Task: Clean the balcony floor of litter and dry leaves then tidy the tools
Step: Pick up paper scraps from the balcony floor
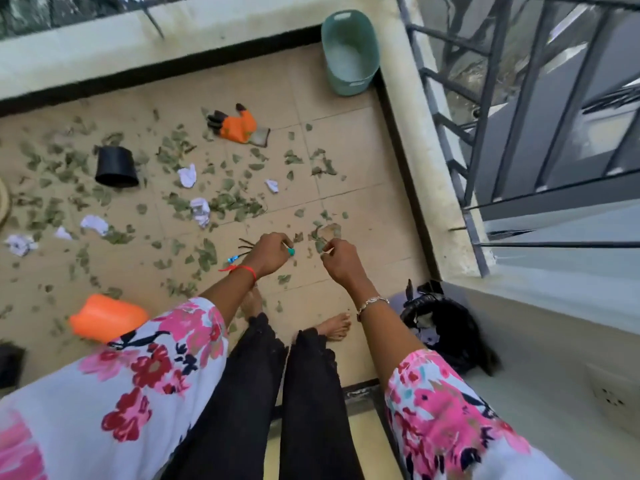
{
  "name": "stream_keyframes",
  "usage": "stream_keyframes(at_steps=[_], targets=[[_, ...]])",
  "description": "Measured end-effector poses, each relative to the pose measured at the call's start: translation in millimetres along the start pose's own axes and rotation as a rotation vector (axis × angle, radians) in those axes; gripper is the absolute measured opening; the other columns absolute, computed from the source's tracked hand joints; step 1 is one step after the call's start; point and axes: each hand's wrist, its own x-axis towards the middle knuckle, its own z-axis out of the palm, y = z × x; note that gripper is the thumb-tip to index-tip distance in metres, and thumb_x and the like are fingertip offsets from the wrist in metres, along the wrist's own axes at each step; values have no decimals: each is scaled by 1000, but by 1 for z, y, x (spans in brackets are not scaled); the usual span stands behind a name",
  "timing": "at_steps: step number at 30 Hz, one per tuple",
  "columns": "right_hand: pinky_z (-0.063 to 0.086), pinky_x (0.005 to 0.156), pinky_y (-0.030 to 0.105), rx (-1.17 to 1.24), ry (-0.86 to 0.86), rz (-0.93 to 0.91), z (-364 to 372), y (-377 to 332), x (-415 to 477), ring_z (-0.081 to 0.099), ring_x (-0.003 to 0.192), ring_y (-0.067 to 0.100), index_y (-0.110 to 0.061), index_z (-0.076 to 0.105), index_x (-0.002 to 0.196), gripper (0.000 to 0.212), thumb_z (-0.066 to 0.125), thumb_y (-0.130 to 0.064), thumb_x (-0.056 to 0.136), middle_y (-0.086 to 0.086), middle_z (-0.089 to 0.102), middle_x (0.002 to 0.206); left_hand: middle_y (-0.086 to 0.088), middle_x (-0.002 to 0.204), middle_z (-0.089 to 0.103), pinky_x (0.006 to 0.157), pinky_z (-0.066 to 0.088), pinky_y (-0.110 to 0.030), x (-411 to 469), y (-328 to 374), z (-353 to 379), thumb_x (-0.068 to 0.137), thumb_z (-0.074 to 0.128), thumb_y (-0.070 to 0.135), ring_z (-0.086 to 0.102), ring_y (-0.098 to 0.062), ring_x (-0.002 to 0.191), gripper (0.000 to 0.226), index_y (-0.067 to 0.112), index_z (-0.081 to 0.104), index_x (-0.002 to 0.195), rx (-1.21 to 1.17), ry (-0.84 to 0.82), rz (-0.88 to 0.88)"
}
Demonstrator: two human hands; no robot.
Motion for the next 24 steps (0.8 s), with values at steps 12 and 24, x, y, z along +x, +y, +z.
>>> stream_keyframes(at_steps=[12,24], targets=[[31,87,20,55,142,222,75,45,103,49,117,32,3,53,120,35,57,-17,92,20,51,127,-18,110,61,83,46,-38,88,-104,25,91,43,1,59,-32,98,26,4,61,110,78,-157,14],[41,91,41,-362,96,168,131,117,277,37,119,38,-10,35,138,55,58,-9,88,20,29,135,-11,132,46,100,36,-34,221,-192,99,90,46,-1,40,-27,124,30,5,57,117,92,-91,38]])
